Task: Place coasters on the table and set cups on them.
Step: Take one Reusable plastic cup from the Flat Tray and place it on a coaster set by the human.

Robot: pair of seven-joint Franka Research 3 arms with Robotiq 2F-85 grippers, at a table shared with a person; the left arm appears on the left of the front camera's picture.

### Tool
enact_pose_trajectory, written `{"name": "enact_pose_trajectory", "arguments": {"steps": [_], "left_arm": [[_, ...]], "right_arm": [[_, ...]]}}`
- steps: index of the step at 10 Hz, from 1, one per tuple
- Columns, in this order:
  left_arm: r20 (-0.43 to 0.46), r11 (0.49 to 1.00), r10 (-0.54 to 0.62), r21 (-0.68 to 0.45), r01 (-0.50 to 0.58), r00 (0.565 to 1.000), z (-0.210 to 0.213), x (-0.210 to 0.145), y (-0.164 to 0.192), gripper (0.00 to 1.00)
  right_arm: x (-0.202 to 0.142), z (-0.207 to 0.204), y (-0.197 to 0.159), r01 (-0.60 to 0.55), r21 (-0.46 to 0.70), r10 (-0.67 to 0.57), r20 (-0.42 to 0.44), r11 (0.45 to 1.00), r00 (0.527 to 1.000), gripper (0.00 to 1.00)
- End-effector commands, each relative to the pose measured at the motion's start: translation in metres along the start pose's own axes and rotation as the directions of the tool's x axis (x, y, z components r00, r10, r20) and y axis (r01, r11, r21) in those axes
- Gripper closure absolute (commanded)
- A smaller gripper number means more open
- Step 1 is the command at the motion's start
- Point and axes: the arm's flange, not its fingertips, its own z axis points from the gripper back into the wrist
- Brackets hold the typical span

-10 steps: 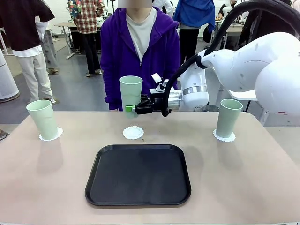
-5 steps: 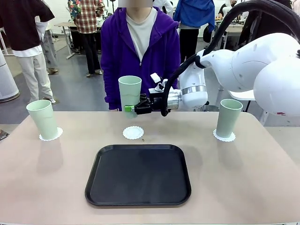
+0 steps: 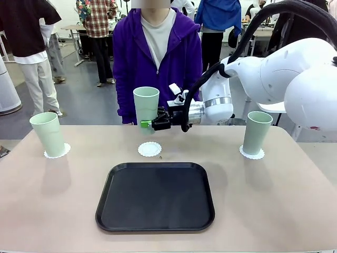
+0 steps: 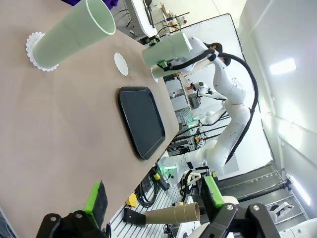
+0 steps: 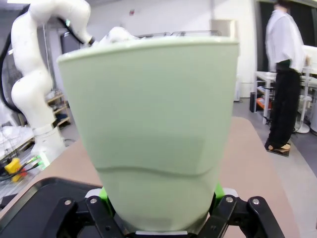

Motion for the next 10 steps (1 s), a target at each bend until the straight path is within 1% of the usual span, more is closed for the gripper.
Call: {"name": "enact_pose_trajectory", "arguments": {"steps": [1, 3, 5, 6, 7, 10], "left_arm": [[0.007, 1.000, -0.005, -0.002, 0.005, 1.000, 0.001, -0.001, -0.002, 0.00], [0.007, 1.000, -0.005, -0.002, 0.005, 1.000, 0.001, -0.001, -0.002, 0.00], [0.007, 1.000, -0.005, -0.002, 0.005, 1.000, 0.001, -0.001, -0.002, 0.00], [0.007, 1.000, -0.005, -0.002, 0.005, 1.000, 0.001, -0.001, -0.002, 0.00], [0.007, 1.000, -0.005, -0.002, 0.005, 1.000, 0.001, -0.001, -0.002, 0.00], [0.007, 1.000, -0.005, -0.002, 0.005, 1.000, 0.001, -0.001, -0.002, 0.00]], "right_arm": [[-0.013, 0.006, -0.012, -0.041, 0.100, 0.043, -0.013, 0.994, 0.999, 0.19], [-0.024, 0.008, -0.015, -0.036, 0.144, 0.039, -0.015, 0.989, 0.999, 0.19], [-0.035, 0.008, -0.016, -0.023, 0.140, 0.025, -0.011, 0.990, 1.000, 0.19], [-0.044, 0.006, -0.018, -0.021, 0.132, 0.024, -0.022, 0.991, 0.999, 0.19], [-0.050, 0.004, -0.022, -0.027, 0.099, 0.030, -0.032, 0.995, 0.999, 0.19], [-0.064, -0.001, -0.031, 0.000, 0.079, 0.004, -0.049, 0.997, 0.999, 0.19]]}}
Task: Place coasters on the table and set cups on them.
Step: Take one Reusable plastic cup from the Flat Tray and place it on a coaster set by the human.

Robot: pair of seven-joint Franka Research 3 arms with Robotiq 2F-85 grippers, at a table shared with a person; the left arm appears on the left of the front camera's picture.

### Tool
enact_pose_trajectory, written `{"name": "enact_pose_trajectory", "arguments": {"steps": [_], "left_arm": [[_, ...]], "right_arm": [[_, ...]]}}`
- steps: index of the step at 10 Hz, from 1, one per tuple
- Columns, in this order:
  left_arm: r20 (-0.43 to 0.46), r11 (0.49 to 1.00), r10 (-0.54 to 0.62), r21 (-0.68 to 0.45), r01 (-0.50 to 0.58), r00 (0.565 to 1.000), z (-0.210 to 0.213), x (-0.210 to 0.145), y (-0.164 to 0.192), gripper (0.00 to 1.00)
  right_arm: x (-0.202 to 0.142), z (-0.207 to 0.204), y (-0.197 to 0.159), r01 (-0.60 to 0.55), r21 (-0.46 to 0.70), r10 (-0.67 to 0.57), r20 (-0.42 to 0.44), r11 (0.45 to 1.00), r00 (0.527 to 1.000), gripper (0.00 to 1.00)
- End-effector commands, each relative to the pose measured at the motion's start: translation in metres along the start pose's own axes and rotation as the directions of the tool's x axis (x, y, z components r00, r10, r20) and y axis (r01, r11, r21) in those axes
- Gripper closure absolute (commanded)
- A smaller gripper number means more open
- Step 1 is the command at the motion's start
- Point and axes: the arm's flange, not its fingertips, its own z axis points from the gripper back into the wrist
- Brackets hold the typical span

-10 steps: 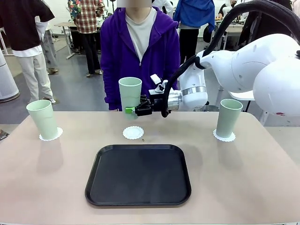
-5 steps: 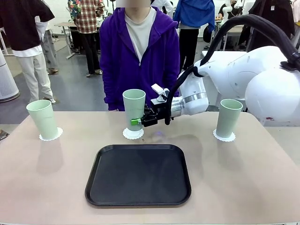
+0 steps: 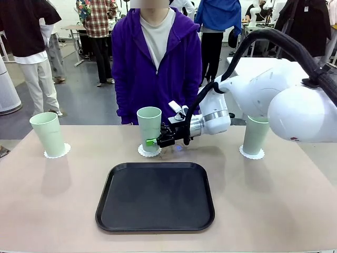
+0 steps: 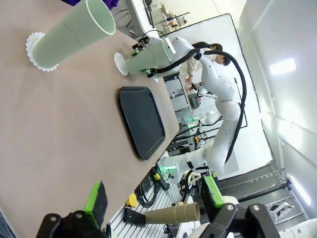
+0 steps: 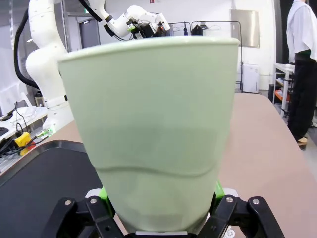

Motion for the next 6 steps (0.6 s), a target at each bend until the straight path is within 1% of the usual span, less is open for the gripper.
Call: {"name": "enact_pose_trajectory", "arguments": {"steps": [1, 2, 6], "left_arm": [[0.007, 1.000, -0.005, -0.002, 0.005, 1.000, 0.0013, -0.0011, -0.0016, 0.00], [0.007, 1.000, -0.005, -0.002, 0.005, 1.000, 0.0013, -0.0011, -0.0016, 0.00], [0.007, 1.000, -0.005, -0.002, 0.005, 1.000, 0.0013, -0.0011, -0.0016, 0.00]], "right_arm": [[0.0015, -0.0036, -0.0136, -0.010, -0.020, 0.010, -0.013, 1.000, 1.000, 0.19], [0.0004, -0.0021, -0.0171, -0.008, -0.044, 0.008, -0.007, 0.999, 1.000, 0.19], [-0.0023, 0.0016, -0.0222, -0.002, -0.065, 0.003, 0.008, 0.998, 1.000, 0.19]]}}
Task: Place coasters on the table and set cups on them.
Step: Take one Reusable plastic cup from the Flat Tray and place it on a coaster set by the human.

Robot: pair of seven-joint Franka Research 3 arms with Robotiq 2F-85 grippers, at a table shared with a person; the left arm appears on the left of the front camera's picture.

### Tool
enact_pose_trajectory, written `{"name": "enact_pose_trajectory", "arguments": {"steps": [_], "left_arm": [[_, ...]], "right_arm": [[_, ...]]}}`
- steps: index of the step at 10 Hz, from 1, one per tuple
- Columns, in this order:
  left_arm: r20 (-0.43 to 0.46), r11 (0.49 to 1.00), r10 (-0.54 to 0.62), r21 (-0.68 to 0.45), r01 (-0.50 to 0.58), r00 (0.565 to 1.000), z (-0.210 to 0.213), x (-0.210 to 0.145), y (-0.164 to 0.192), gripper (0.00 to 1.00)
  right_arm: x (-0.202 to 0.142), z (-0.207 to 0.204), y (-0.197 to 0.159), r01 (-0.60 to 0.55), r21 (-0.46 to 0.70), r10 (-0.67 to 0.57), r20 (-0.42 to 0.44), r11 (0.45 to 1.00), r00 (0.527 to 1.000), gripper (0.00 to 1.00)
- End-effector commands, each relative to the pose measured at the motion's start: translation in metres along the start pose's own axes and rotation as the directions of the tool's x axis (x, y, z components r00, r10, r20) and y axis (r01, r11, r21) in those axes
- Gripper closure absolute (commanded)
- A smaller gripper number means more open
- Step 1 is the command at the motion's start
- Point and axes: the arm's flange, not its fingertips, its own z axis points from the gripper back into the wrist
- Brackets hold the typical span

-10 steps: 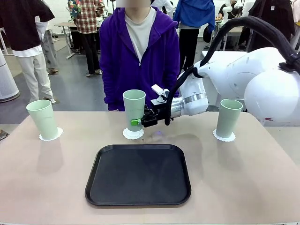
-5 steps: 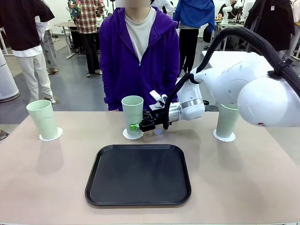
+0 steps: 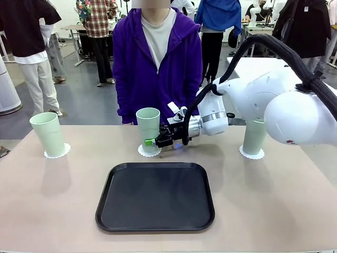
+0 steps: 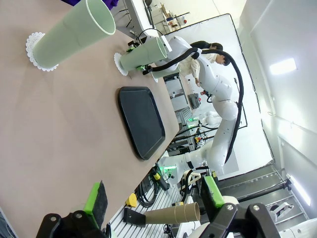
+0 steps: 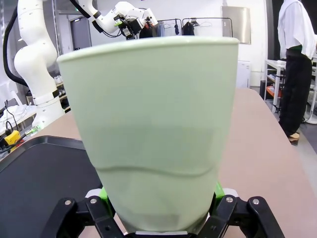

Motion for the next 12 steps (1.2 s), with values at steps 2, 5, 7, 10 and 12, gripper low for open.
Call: {"name": "enact_pose_trajectory", "arguments": {"steps": [2, 5, 7, 10, 12], "left_arm": [[0.007, 1.000, -0.005, -0.002, 0.005, 1.000, 0.001, -0.001, -0.002, 0.00], [0.007, 1.000, -0.005, -0.002, 0.005, 1.000, 0.001, -0.001, -0.002, 0.00], [0.007, 1.000, -0.005, -0.002, 0.005, 1.000, 0.001, -0.001, -0.002, 0.00], [0.007, 1.000, -0.005, -0.002, 0.005, 1.000, 0.001, -0.001, -0.002, 0.00], [0.007, 1.000, -0.005, -0.002, 0.005, 1.000, 0.001, -0.001, -0.002, 0.00]], "right_arm": [[0.000, -0.001, -0.010, 0.014, -0.019, -0.013, 0.024, 1.000, 1.000, 0.19], [-0.004, -0.003, -0.011, 0.025, -0.013, -0.025, 0.021, 1.000, 0.999, 0.19], [-0.008, -0.005, -0.011, 0.036, -0.010, -0.036, 0.013, 0.999, 0.999, 0.19], [-0.010, -0.005, -0.011, 0.040, -0.012, -0.040, 0.007, 0.999, 0.999, 0.19], [-0.009, -0.005, -0.011, 0.050, -0.012, -0.050, 0.000, 0.999, 0.999, 0.19]]}}
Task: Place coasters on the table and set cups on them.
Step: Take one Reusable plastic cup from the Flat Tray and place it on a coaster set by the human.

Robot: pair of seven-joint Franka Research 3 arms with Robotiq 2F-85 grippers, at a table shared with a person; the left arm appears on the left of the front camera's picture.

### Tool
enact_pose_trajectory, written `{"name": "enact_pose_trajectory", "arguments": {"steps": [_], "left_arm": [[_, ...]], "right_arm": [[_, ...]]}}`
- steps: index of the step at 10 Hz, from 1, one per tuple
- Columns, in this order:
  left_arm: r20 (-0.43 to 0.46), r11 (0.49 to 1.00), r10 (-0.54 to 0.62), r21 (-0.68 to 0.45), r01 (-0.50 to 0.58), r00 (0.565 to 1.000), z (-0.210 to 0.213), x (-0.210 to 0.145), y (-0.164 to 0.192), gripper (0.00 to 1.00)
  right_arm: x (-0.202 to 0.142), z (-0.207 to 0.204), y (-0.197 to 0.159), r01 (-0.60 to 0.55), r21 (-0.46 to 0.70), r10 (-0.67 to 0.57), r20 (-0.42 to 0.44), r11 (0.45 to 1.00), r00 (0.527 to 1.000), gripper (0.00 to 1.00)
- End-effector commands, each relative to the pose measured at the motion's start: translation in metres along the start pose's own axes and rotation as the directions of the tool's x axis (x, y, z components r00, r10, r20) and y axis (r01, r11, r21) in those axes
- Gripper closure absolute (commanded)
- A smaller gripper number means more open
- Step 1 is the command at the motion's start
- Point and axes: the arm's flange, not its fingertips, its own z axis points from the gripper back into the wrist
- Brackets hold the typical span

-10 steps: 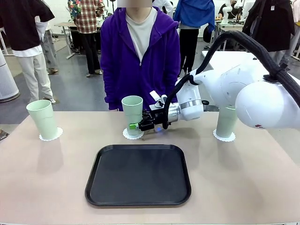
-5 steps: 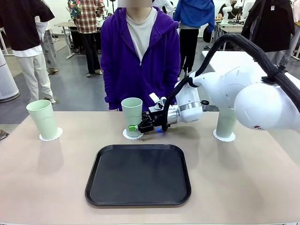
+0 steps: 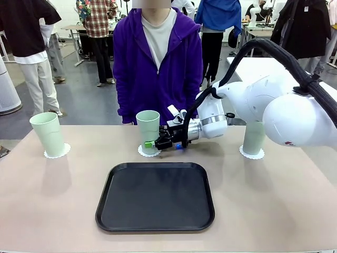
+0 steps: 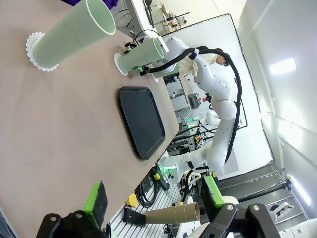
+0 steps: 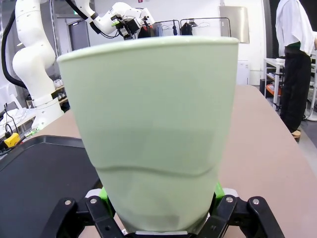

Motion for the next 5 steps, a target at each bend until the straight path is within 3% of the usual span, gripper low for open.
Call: {"name": "enact_pose_trajectory", "arguments": {"steps": [1, 3, 5], "left_arm": [[0.007, 1.000, -0.005, -0.002, 0.005, 1.000, 0.0013, -0.0011, -0.0016, 0.00], [0.007, 1.000, -0.005, -0.002, 0.005, 1.000, 0.0013, -0.0011, -0.0016, 0.00], [0.007, 1.000, -0.005, -0.002, 0.005, 1.000, 0.0013, -0.0011, -0.0016, 0.00]], "right_arm": [[0.0039, -0.0017, -0.0097, 0.026, -0.007, -0.026, -0.012, 1.000, 1.000, 0.19], [0.0042, -0.0027, -0.0090, 0.038, -0.001, -0.038, -0.019, 0.999, 0.999, 0.00], [0.0047, -0.0031, -0.0085, 0.044, -0.004, -0.044, -0.021, 0.999, 0.999, 0.00]]}}
